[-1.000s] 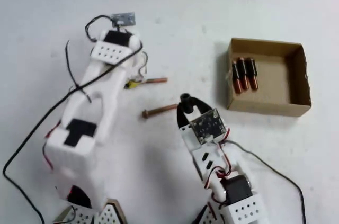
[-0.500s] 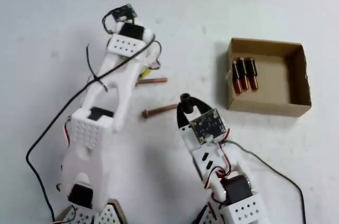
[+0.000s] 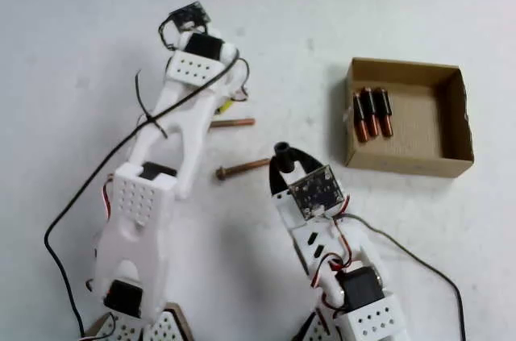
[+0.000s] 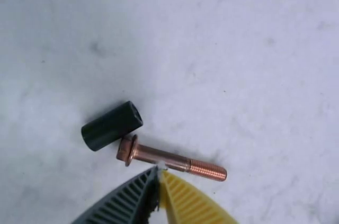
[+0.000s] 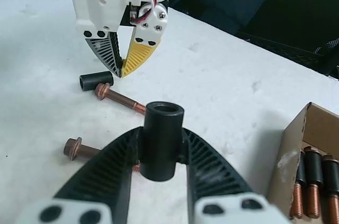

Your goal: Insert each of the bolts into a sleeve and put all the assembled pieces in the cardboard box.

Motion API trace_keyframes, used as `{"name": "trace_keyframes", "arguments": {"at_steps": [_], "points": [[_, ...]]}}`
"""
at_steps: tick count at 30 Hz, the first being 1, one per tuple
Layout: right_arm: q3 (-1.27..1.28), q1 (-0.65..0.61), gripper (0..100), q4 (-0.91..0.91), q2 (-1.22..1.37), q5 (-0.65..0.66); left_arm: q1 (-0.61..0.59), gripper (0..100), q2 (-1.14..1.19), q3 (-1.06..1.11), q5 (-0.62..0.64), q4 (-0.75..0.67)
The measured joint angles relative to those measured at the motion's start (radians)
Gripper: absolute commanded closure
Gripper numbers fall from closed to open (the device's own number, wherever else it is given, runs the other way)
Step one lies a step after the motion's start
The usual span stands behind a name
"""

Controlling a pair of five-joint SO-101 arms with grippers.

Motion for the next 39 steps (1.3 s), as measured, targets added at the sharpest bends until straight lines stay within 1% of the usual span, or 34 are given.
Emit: {"name": "trace_keyframes", "arguments": {"at_steps": [8, 14, 17, 24, 27, 29, 32, 39], "points": [[0.0, 0.0, 98.1, 0.0, 0.0, 0.0, 0.0, 97, 0.0, 0.0, 0.0, 0.0], [0.0, 0.0, 98.1, 0.0, 0.0, 0.0, 0.0, 97, 0.0, 0.0, -0.006, 0.037], [0.0, 0.0, 98.1, 0.0, 0.0, 0.0, 0.0, 97, 0.0, 0.0, -0.101, 0.037], [0.0, 0.0, 98.1, 0.0, 0.0, 0.0, 0.0, 97, 0.0, 0.0, -0.477, 0.037], [0.0, 0.0, 98.1, 0.0, 0.0, 0.0, 0.0, 97, 0.0, 0.0, -0.591, 0.068], [0.0, 0.0, 98.1, 0.0, 0.0, 0.0, 0.0, 97, 0.0, 0.0, -0.618, 0.084], [0.0, 0.0, 98.1, 0.0, 0.0, 0.0, 0.002, 97, 0.0, 0.0, -0.628, 0.089], [0.0, 0.0, 98.1, 0.0, 0.0, 0.0, 0.008, 97, 0.0, -0.002, -0.621, 0.091]]}}
